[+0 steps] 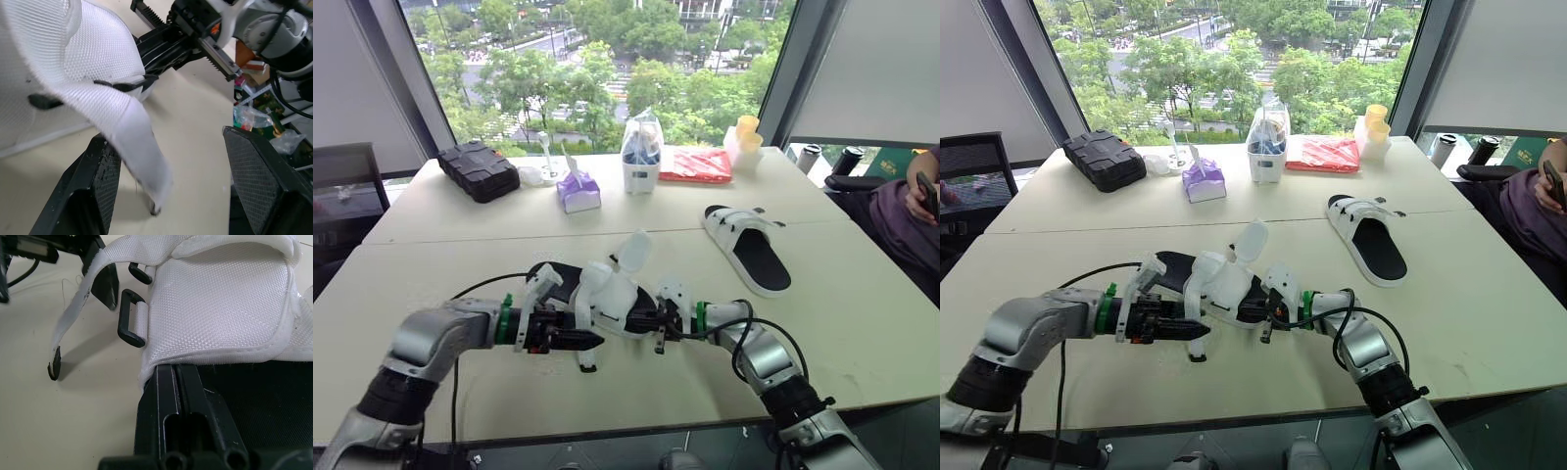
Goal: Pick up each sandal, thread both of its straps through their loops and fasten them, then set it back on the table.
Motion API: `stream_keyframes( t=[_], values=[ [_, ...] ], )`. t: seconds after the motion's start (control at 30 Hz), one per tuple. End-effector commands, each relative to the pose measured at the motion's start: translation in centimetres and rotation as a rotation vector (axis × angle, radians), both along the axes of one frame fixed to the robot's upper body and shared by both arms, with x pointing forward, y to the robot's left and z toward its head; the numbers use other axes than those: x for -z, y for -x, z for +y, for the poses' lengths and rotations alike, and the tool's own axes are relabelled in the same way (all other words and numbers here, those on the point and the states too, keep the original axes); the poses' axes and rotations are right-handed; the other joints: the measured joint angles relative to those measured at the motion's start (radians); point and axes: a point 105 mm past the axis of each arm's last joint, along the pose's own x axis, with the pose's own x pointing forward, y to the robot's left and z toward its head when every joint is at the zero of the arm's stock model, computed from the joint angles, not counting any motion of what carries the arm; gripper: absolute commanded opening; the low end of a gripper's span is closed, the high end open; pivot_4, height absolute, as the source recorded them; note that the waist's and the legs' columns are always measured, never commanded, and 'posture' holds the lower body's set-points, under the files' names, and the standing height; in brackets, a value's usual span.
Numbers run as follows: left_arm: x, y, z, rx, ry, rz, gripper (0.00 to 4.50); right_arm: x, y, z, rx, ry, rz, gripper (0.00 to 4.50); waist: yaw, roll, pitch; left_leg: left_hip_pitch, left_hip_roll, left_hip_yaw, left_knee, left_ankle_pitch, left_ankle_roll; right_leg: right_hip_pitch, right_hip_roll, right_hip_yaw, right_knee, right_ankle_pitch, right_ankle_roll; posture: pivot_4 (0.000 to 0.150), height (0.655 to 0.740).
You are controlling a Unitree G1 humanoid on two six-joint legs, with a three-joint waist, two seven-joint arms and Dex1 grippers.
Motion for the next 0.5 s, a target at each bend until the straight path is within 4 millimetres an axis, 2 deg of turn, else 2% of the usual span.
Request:
stream_keyframes(
  t=[0.03, 0.13, 0.3, 0.4, 0.5],
  values=[
    [-0.8, -0.4, -0.3, 0.016, -0.002, -0.033, 1.51, 0.1, -0.4, 0.0, 0.015, 0.010, -0.002, 0.00, 0.000, 0.000, 0.000, 0.000, 0.000, 0.000, 0.000, 0.000, 0.000, 0.000, 0.000, 0.000, 0.000, 0.000, 0.000, 0.150, 0.7400],
    [-0.7, -0.3, -0.2, 0.038, -0.027, -0.038, 0.07, 0.0, -0.6, -0.1, 0.022, 0.012, -0.008, 0.00, 0.000, 0.000, 0.000, 0.000, 0.000, 0.000, 0.000, 0.000, 0.000, 0.000, 0.000, 0.000, 0.000, 0.000, 0.000, 0.150, 0.7400],
    [-1.2, 0.0, -0.4, 0.055, -0.020, -0.032, 0.07, 0.1, -0.9, -0.3, 0.034, 0.013, -0.016, 0.00, 0.001, 0.000, 0.000, 0.000, 0.000, 0.000, 0.000, 0.000, 0.000, 0.000, 0.000, 0.000, 0.000, -0.001, -0.001, 0.150, 0.7400],
    [-4.3, 0.0, -0.3, 0.070, 0.095, -0.018, 0.07, 0.1, -0.9, -0.4, 0.037, 0.015, -0.018, 0.00, 0.001, 0.000, 0.000, -0.001, 0.000, 0.000, 0.001, 0.000, 0.000, 0.000, 0.000, 0.000, 0.000, -0.001, -0.001, 0.150, 0.7400],
    [-7.5, -1.6, 0.2, 0.036, 0.189, -0.050, 0.07, 0.3, -1.0, -0.6, 0.042, 0.022, -0.017, 0.00, 0.003, -0.001, 0.000, -0.002, 0.000, -0.001, 0.003, 0.000, 0.000, 0.000, 0.000, -0.001, 0.000, -0.001, 0.001, 0.150, 0.7400]
  ],
)
